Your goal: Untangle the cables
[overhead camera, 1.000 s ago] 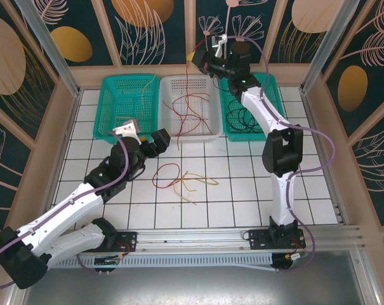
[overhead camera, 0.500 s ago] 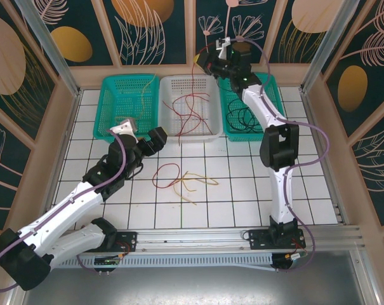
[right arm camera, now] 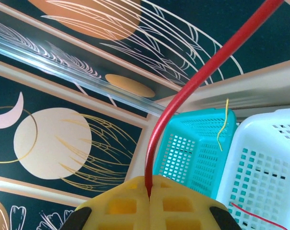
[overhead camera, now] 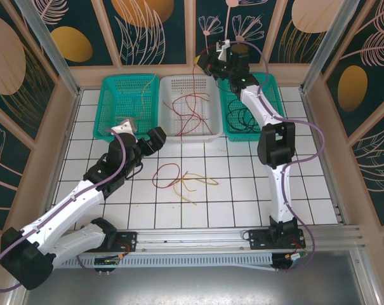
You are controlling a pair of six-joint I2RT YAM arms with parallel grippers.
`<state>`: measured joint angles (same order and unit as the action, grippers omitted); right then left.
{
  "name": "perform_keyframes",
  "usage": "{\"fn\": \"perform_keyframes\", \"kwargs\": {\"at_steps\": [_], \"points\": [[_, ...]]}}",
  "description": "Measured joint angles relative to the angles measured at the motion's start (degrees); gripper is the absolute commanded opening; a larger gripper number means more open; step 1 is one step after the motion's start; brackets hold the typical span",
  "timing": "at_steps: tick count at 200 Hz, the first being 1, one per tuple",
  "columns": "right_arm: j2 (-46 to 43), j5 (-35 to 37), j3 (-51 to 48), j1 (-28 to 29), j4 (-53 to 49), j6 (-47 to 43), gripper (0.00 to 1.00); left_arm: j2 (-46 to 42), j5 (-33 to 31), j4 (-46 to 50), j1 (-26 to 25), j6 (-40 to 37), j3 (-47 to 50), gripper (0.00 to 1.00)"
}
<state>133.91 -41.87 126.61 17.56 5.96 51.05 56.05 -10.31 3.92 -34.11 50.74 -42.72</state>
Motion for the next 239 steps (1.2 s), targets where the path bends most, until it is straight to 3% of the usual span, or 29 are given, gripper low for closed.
{"fn": "perform_keyframes", "kwargs": {"at_steps": [164,182,195,203,239], "points": [[3.0,7.7,1.9,-0.6,-4.8,-4.2,0.00,5.5,3.6,1.2,1.6,1.0,-1.2,0.97],[3.0,8.7,3.1,-0.6,-7.1,-5.6,0.21,5.8,3.9,1.2,1.6,1.0,-1.5,0.97],[3.0,9.5,3.8,-0.6,-8.5,-7.0,0.31,6.2,3.9,1.2,1.6,1.0,-1.7,0.97],[3.0,10.3,4.0,-0.6,-9.5,-7.8,0.42,6.5,4.0,1.2,1.6,1.0,-1.9,0.97],[3.0,13.9,4.2,-0.7,-14.6,-11.0,0.46,7.0,4.5,1.2,1.6,1.0,-2.1,0.98]]}}
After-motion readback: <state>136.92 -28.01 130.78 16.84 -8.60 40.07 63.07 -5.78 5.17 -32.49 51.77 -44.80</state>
